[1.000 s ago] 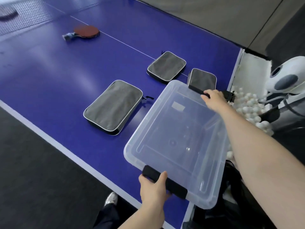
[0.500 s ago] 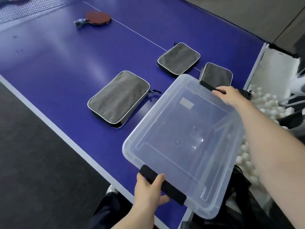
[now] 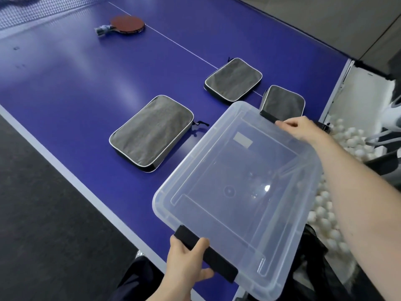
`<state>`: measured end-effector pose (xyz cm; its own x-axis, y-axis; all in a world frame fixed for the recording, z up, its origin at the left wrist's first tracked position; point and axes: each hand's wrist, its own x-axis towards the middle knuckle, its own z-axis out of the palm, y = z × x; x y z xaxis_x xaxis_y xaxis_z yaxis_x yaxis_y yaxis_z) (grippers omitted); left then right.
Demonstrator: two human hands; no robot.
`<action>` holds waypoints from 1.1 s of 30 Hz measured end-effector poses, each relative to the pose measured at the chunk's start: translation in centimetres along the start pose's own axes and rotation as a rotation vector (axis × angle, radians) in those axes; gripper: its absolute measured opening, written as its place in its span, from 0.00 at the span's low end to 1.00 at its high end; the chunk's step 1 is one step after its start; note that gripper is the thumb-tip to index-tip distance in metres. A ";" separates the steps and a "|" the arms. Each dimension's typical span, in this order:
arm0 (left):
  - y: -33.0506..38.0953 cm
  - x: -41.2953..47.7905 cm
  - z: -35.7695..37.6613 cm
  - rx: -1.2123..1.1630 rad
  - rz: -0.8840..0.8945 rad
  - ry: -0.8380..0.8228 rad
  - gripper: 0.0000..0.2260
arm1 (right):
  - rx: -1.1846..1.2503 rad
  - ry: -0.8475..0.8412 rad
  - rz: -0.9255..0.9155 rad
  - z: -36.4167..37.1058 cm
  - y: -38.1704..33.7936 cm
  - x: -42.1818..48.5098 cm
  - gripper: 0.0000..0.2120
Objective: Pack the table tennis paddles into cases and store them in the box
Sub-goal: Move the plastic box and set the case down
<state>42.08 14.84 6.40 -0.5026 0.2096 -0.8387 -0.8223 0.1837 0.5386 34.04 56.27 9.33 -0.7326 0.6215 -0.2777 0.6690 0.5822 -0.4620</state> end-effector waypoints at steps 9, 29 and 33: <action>-0.1 -0.1 0.3 0.018 0.027 0.019 0.15 | -0.073 0.062 -0.086 1.3 1.0 0.5 0.19; -1.3 0.5 -1.8 -0.226 0.103 -0.384 0.24 | -0.023 0.112 -0.063 1.1 0.8 1.6 0.14; -1.4 0.7 -2.0 -0.205 0.106 -0.391 0.25 | -0.033 0.050 0.049 0.6 0.8 2.3 0.22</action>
<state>42.38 12.79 4.89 -0.4808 0.5715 -0.6650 -0.8272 -0.0442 0.5601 32.88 57.86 7.83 -0.6919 0.6748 -0.2567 0.7087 0.5667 -0.4202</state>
